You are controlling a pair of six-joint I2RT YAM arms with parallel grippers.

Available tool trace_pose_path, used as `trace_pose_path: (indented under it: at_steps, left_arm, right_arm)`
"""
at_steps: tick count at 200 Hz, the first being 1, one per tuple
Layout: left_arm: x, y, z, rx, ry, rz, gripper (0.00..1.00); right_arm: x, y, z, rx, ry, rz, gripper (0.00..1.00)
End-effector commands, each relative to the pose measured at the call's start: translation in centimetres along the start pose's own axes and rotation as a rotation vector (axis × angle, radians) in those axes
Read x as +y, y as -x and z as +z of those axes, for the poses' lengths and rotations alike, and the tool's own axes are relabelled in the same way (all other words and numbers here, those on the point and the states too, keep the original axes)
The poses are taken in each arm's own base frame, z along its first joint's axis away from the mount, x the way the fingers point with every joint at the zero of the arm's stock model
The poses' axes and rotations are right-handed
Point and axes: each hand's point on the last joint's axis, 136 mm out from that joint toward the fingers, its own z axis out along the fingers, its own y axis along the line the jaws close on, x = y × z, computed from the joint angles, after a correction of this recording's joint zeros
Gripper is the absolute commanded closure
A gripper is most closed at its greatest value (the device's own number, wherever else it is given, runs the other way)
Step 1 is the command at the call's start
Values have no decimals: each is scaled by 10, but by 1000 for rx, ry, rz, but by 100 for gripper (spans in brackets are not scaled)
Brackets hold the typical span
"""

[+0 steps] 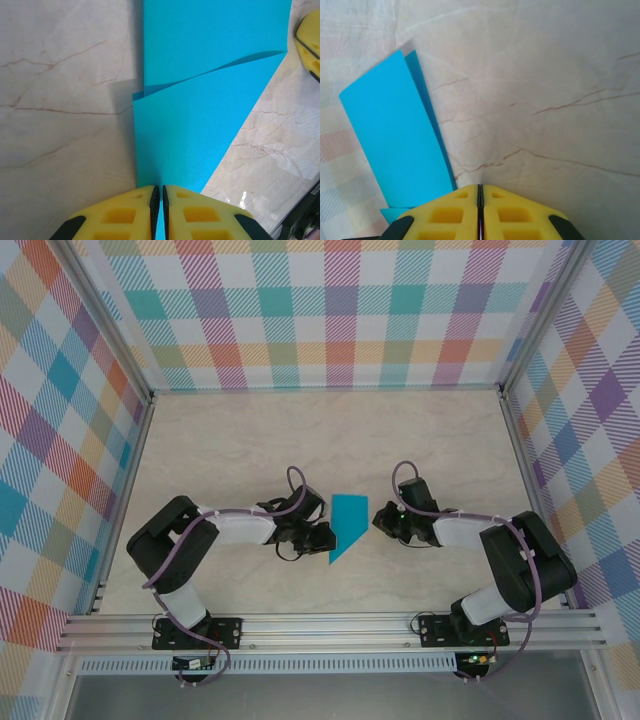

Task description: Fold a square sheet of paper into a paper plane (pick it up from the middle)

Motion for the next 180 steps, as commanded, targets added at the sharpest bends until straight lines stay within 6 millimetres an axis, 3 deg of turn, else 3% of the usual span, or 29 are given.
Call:
trace_pose_path:
  at_steps: [1,45,85,133,180]
  left_arm:
    - [44,-26,1,63,163,-37,86]
    - [41,-26,-5,49,156,-27,85]
    - [20,-13,-15,12,107,4,83]
    - [-7,7,-30,-51,63,42,79]
    - [-12,16,-33,-70,80,67,78]
  right_arm:
    - [-10,6,-6,-28,-33,-6,90]
    - [26,-4,-26,36,91,-54,83]
    - [26,-22,-24,118,80,-50,72]
    - [37,-38,-12,199,92,-48,67]
    - [40,-41,-2,235,90,-26,63]
